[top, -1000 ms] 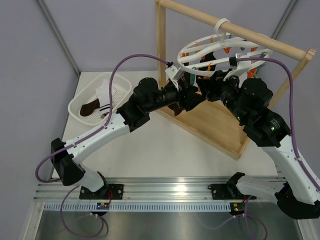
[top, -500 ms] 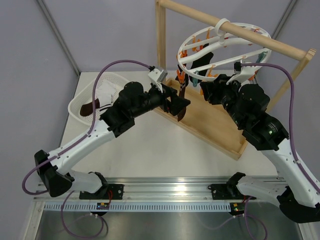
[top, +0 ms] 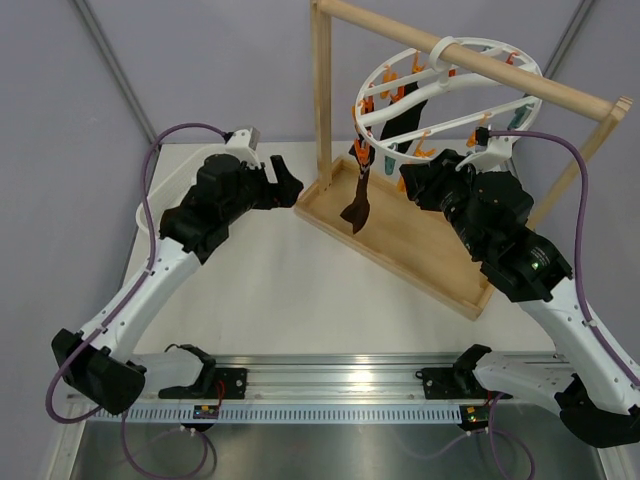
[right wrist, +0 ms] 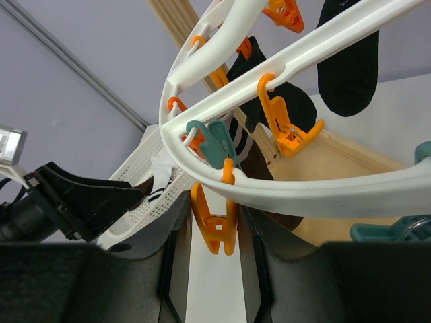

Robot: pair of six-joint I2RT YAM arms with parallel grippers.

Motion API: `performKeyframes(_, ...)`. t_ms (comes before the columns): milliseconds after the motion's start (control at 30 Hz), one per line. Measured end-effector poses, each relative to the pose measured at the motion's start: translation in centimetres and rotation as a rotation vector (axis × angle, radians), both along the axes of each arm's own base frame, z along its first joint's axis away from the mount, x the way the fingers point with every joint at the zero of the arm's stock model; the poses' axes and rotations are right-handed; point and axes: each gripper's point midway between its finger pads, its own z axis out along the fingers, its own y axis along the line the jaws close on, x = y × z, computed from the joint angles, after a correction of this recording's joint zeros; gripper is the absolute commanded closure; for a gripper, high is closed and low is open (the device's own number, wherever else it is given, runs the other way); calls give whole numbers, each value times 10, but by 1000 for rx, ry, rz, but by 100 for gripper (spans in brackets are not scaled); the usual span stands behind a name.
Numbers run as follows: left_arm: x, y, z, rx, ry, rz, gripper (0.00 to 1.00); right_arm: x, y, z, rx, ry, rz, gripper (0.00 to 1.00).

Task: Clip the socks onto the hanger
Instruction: Pick up the sock from the bin.

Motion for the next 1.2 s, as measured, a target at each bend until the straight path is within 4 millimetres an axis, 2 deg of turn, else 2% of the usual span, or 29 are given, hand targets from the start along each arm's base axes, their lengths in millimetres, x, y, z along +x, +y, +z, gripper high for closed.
performKeyframes(100, 8, 30, -25, 34, 85, 86, 12, 0, 1, 1, 10, 0, 1, 100)
performKeyframes(300, 26, 94, -51, 70, 189, 273, 12, -2, 1, 4, 25, -6, 8, 100)
performKeyframes(633, 61, 210, -140, 184, 459, 616, 12, -4, 5, 4, 29, -11, 33, 100)
performKeyframes(800, 88, 261, -172, 197, 560, 728, 16, -5, 4, 2, 33, -19, 35, 100)
performKeyframes(900, 100, 280, -192, 204, 612, 761, 19, -7, 3, 2, 35, -27, 36, 100)
performKeyframes(1067, 122, 296, -228, 221, 688, 776, 27, -9, 5, 4, 40, -39, 54, 100)
performKeyframes(1133, 122, 300, -245, 231, 724, 780, 36, -9, 5, 4, 40, -41, 56, 100)
performKeyframes(1200, 119, 303, -257, 244, 754, 782, 40, -10, 5, 5, 39, -44, 58, 100)
